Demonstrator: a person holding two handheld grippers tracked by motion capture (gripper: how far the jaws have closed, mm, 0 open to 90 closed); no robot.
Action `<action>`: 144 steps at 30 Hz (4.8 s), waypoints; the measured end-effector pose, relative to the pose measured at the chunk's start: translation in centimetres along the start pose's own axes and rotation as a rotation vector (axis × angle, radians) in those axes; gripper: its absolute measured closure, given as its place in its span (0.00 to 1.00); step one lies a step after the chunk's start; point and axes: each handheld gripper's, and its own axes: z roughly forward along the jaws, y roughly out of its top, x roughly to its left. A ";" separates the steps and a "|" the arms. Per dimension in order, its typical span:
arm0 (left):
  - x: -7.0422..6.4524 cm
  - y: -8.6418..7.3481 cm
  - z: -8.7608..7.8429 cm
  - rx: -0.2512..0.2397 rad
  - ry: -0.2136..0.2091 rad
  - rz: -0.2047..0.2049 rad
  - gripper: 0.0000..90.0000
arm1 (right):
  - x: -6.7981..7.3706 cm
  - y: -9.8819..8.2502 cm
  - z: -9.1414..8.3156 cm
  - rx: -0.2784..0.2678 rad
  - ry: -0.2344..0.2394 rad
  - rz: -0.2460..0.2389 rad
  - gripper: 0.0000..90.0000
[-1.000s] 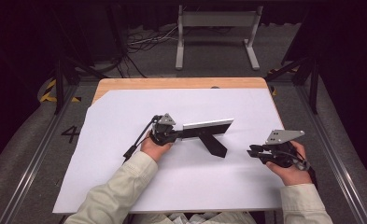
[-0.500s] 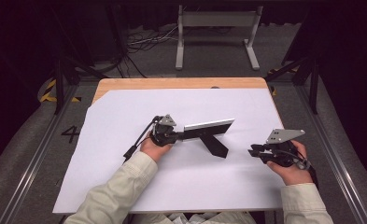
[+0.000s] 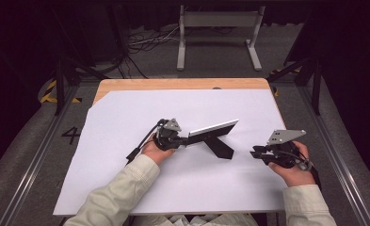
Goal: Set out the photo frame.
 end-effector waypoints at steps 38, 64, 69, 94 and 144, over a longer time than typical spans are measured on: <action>-4.9 1.1 1.1 0.139 -0.228 0.213 1.00 | 0.4 0.7 -0.3 0.033 0.020 0.013 0.80; -7.8 1.5 2.2 0.190 -0.293 0.318 1.00 | 0.5 0.7 -0.4 0.071 0.064 0.035 0.86; -8.8 1.8 2.6 0.199 -0.319 0.350 1.00 | 0.5 0.5 -0.6 0.071 0.058 0.039 0.86; -12.2 3.2 5.5 0.141 -0.379 0.345 1.00 | 0.5 -0.3 -2.6 0.057 0.019 0.069 0.86; -5.8 0.0 -1.9 0.039 -0.195 0.185 0.95 | -1.0 0.8 -4.5 0.048 -0.014 0.429 0.85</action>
